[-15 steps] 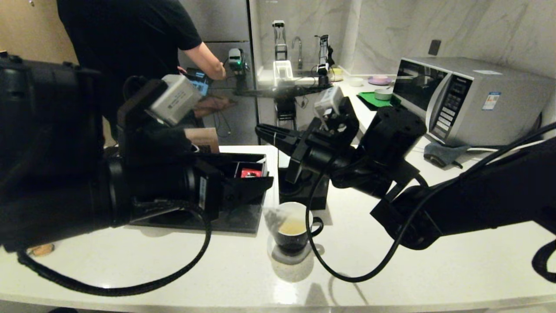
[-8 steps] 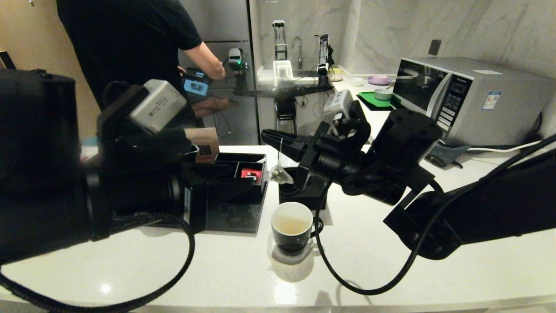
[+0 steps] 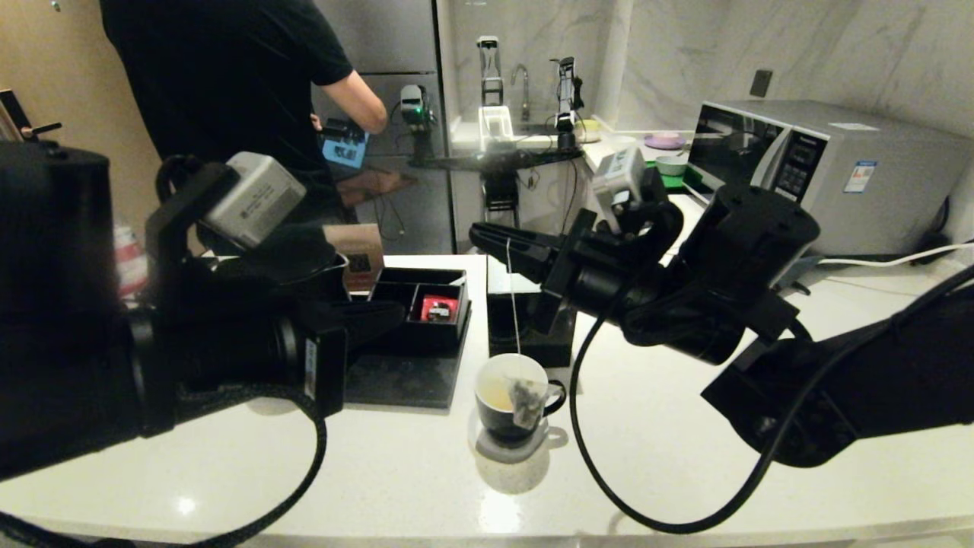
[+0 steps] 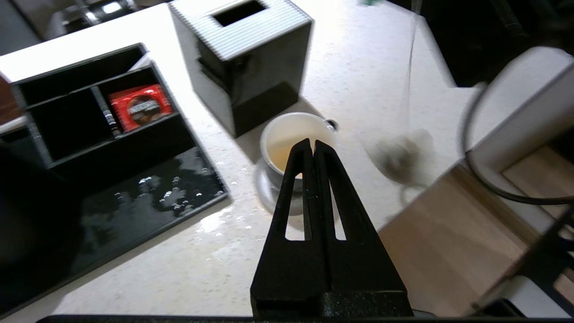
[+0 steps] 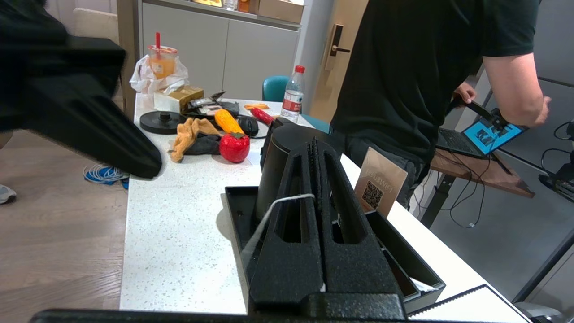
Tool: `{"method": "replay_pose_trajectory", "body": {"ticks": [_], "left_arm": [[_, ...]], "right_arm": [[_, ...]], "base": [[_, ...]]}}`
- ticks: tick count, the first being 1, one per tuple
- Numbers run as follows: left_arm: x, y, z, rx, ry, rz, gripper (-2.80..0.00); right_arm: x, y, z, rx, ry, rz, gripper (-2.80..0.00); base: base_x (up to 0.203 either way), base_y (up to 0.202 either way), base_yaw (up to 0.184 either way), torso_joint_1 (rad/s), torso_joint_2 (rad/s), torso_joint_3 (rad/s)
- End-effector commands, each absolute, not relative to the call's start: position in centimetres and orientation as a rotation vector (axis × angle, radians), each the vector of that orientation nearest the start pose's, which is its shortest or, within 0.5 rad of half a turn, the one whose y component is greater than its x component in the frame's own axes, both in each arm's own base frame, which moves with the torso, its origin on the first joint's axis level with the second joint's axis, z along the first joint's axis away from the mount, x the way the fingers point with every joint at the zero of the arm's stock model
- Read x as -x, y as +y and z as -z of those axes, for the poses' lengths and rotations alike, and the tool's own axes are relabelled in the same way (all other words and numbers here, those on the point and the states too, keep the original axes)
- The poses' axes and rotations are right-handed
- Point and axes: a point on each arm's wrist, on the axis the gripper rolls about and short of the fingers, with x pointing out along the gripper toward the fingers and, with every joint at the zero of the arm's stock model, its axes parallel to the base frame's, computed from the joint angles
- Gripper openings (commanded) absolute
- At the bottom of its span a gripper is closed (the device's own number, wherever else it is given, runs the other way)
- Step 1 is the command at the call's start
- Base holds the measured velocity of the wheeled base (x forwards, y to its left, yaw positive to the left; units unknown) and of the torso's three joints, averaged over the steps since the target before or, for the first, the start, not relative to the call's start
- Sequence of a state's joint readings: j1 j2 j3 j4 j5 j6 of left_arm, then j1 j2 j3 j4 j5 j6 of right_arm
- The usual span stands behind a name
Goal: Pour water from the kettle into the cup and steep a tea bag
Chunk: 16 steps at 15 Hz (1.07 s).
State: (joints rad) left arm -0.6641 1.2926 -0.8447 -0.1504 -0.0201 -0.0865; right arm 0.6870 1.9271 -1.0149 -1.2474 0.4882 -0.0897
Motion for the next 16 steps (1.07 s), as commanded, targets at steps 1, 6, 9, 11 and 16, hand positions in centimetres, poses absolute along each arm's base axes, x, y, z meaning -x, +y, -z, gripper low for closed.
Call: {"method": "replay_pose_trajectory", "body": {"ticks": [1, 6, 9, 11, 16], "left_arm": [[-17.1, -12.1, -24.9, 0.006, 0.292, 0.623, -2.8], [-17.3, -11.3, -22.7, 0.063, 0.132, 0.612, -2.8], [-18.1, -9.5, -20.6, 0.088, 0.034, 0.514, -2.8], [-18.6, -7.9, -19.0, 0.092, 0.014, 0.428, -2.8], [-17.1, -4.9, -15.2, 0.084, 0.065, 0.259, -2.8]], "right_arm": [[-27.2, 23.7, -22.6, 0.043, -0.419, -1.146, -2.8], [-26.8, 23.3, -22.9, 0.04, -0.421, -1.128, -2.8], [-26.7, 23.1, -23.3, 0.038, -0.43, -1.121, -2.8], [-26.7, 23.1, -23.2, 0.038, -0.428, -1.121, -2.8], [-26.7, 23.1, -23.3, 0.039, -0.431, -1.121, -2.8]], "base": [[0.0, 0.0, 0.0, 0.0, 0.0, 0.0], [0.0, 0.0, 0.0, 0.0, 0.0, 0.0], [0.0, 0.0, 0.0, 0.0, 0.0, 0.0], [0.0, 0.0, 0.0, 0.0, 0.0, 0.0], [0.0, 0.0, 0.0, 0.0, 0.0, 0.0]]}}
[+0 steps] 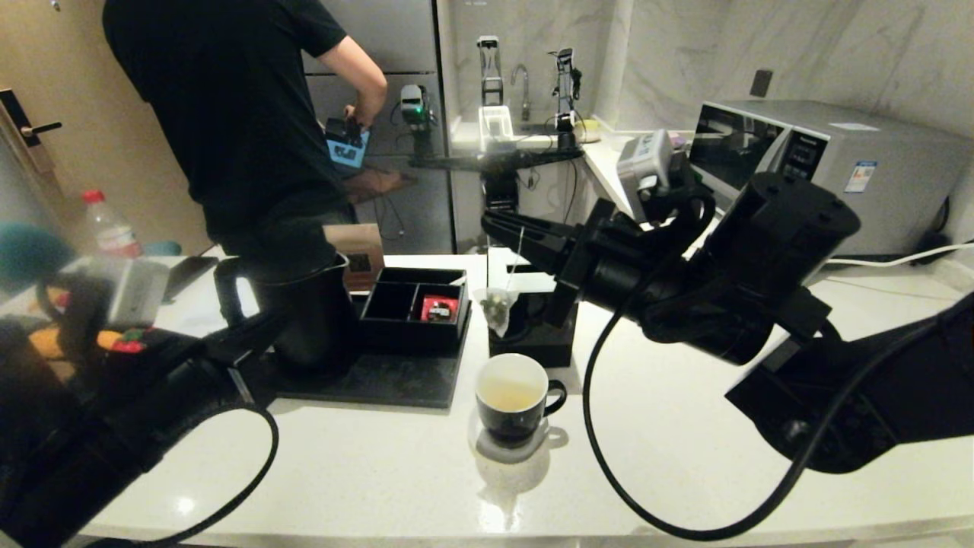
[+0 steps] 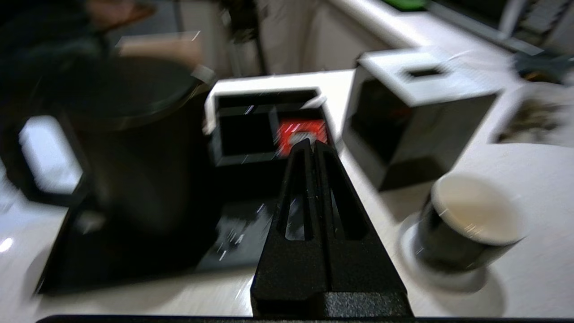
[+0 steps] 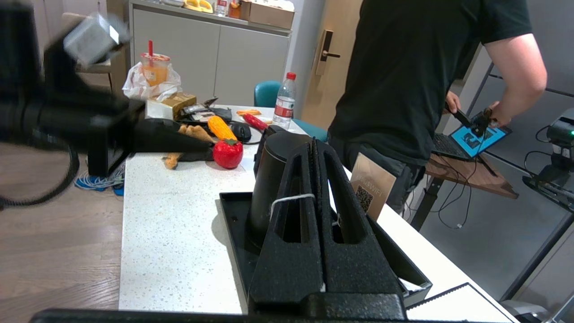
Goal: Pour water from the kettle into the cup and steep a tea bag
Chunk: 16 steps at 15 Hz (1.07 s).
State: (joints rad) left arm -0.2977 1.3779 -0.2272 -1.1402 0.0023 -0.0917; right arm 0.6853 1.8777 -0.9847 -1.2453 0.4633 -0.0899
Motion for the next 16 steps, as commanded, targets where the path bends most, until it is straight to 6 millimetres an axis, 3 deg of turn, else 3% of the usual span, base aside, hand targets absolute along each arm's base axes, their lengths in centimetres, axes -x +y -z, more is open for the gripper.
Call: {"method": "replay_pose_trajectory", "body": {"ticks": [1, 7, 13, 16], "left_arm": [[-16.6, -4.6, -15.0, 0.082, 0.071, 0.241, -2.8], [-13.5, -2.8, -13.1, 0.071, 0.122, 0.16, -2.8], [-9.8, -1.2, -13.3, 0.075, 0.131, 0.078, -2.8], [-7.0, -0.6, -13.0, 0.079, 0.132, 0.047, -2.8]], "right_arm": [[-26.6, 23.1, -23.3, 0.046, -0.435, -1.121, -2.8], [-26.6, 23.1, -23.3, 0.052, -0.441, -1.12, -2.8], [-26.5, 23.1, -23.5, 0.052, -0.451, -1.118, -2.8], [-26.2, 22.8, -23.6, 0.053, -0.452, -1.122, -2.8]], "base": [[0.0, 0.0, 0.0, 0.0, 0.0, 0.0], [0.0, 0.0, 0.0, 0.0, 0.0, 0.0], [0.0, 0.0, 0.0, 0.0, 0.0, 0.0], [0.0, 0.0, 0.0, 0.0, 0.0, 0.0]]}}
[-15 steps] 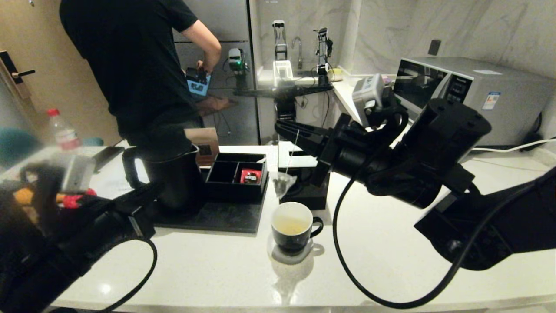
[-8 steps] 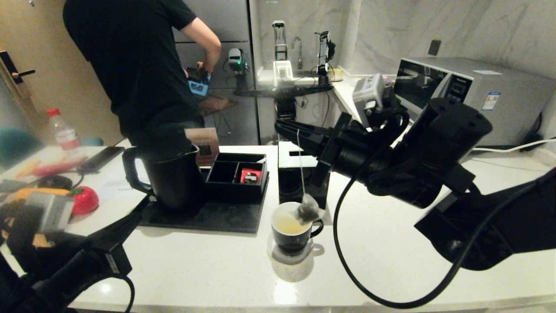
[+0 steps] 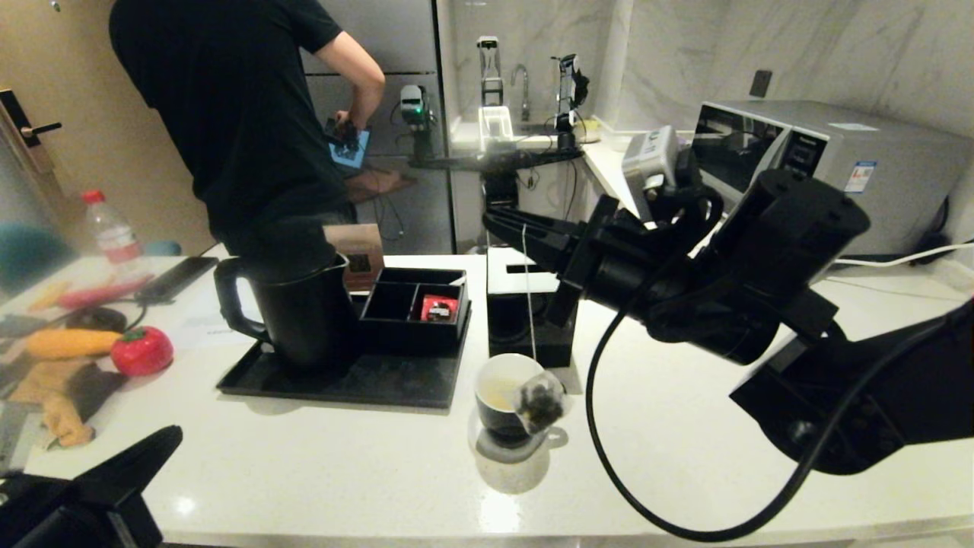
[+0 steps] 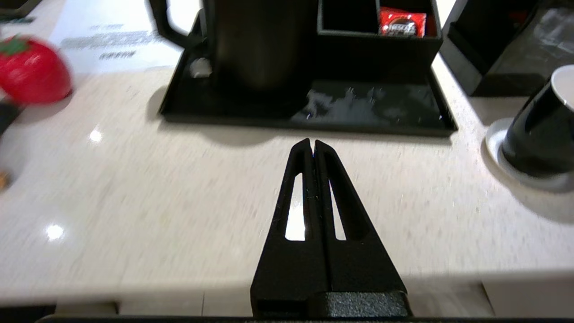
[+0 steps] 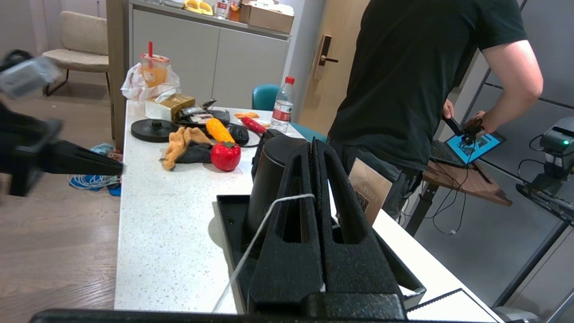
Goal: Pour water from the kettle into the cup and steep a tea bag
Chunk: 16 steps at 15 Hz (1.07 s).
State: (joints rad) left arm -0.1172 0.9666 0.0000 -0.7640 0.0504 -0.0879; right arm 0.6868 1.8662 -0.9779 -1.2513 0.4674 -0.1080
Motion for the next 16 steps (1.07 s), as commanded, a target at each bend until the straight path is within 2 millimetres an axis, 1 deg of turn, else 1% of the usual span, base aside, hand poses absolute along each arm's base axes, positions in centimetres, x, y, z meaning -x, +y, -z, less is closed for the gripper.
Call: {"method": "replay_pose_trajectory", "body": {"ticks": [1, 3, 5, 6, 10, 12, 16], "left_arm": [[-5.9, -0.5, -12.7, 0.079, 0.13, 0.043, -2.8], [-3.3, -0.2, -11.8, 0.08, 0.109, 0.041, -2.8], [-1.2, 0.0, -10.6, 0.08, 0.092, 0.037, -2.8], [-0.5, 0.1, -10.0, 0.077, 0.098, 0.033, -2.8], [0.1, 0.1, -7.9, 0.06, 0.286, 0.058, -2.8], [0.1, 0.1, -7.9, 0.058, 0.289, 0.061, -2.8], [0.1, 0.1, -7.9, 0.059, 0.289, 0.061, -2.8]], "right_arm": [[-26.0, 22.7, -23.7, 0.053, -0.452, -1.123, -2.8], [-25.9, 22.6, -23.8, 0.053, -0.459, -1.124, -2.8], [-26.0, 22.6, -23.8, 0.054, -0.458, -1.126, -2.8], [-26.0, 22.6, -23.8, 0.055, -0.458, -1.126, -2.8], [-25.9, 22.6, -23.9, 0.054, -0.47, -1.128, -2.8], [-25.7, 22.4, -23.8, 0.054, -0.472, -1.128, -2.8], [-25.2, 22.0, -22.8, 0.052, -0.471, -1.127, -2.8]], "base": [[0.0, 0.0, 0.0, 0.0, 0.0, 0.0], [0.0, 0.0, 0.0, 0.0, 0.0, 0.0], [0.0, 0.0, 0.0, 0.0, 0.0, 0.0], [0.0, 0.0, 0.0, 0.0, 0.0, 0.0], [0.0, 0.0, 0.0, 0.0, 0.0, 0.0], [0.0, 0.0, 0.0, 0.0, 0.0, 0.0], [0.0, 0.0, 0.0, 0.0, 0.0, 0.0]]}}
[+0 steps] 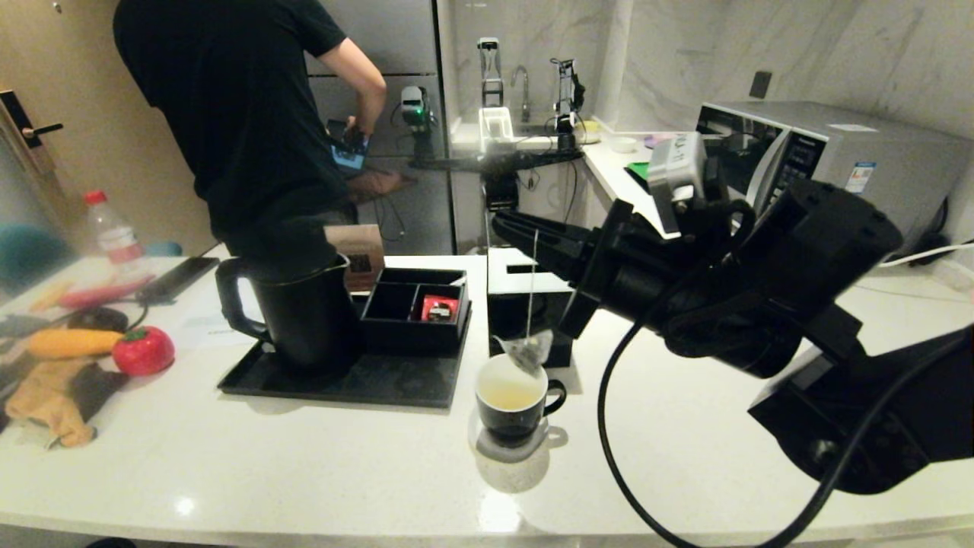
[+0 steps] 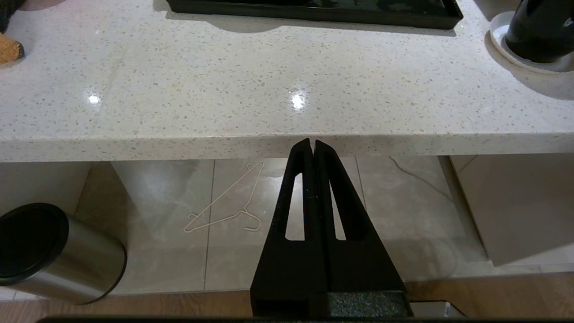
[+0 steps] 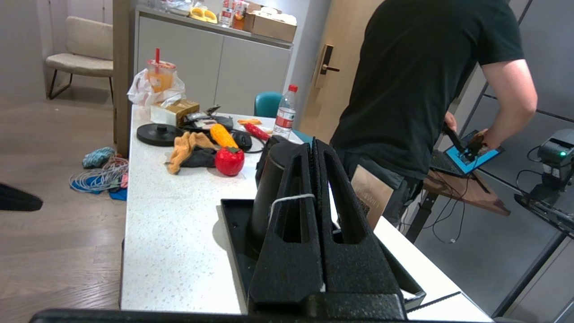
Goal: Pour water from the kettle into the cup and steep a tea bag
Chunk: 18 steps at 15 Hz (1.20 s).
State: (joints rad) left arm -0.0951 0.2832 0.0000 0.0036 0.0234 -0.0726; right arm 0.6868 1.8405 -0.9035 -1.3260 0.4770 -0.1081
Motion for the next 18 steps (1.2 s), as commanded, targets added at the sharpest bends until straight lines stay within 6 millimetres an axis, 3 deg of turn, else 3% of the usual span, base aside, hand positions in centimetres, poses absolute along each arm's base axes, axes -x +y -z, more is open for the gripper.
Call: {"method": "replay_pose_trajectory", "body": {"ticks": [1, 12, 15, 18], "left_arm": [[0.1, 0.1, -7.9, 0.06, 0.287, 0.06, -2.8], [0.0, 0.1, -7.9, 0.065, 0.29, 0.051, -2.8], [-0.2, 0.1, -7.9, 0.083, 0.321, -0.072, -2.8], [0.7, 0.0, -7.8, 0.081, 0.21, -0.058, -2.8]], "right_arm": [[-25.2, 21.9, -22.7, 0.049, -0.476, -1.126, -2.8], [-25.7, 21.8, -22.3, 0.052, -0.463, -1.119, -2.8], [-26.0, 22.0, -21.9, 0.056, -0.452, -1.132, -2.8], [-26.3, 22.2, -21.1, 0.059, -0.442, -1.132, -2.8]], "base": [[0.0, 0.0, 0.0, 0.0, 0.0, 0.0], [0.0, 0.0, 0.0, 0.0, 0.0, 0.0], [0.0, 0.0, 0.0, 0.0, 0.0, 0.0], [0.0, 0.0, 0.0, 0.0, 0.0, 0.0]]}}
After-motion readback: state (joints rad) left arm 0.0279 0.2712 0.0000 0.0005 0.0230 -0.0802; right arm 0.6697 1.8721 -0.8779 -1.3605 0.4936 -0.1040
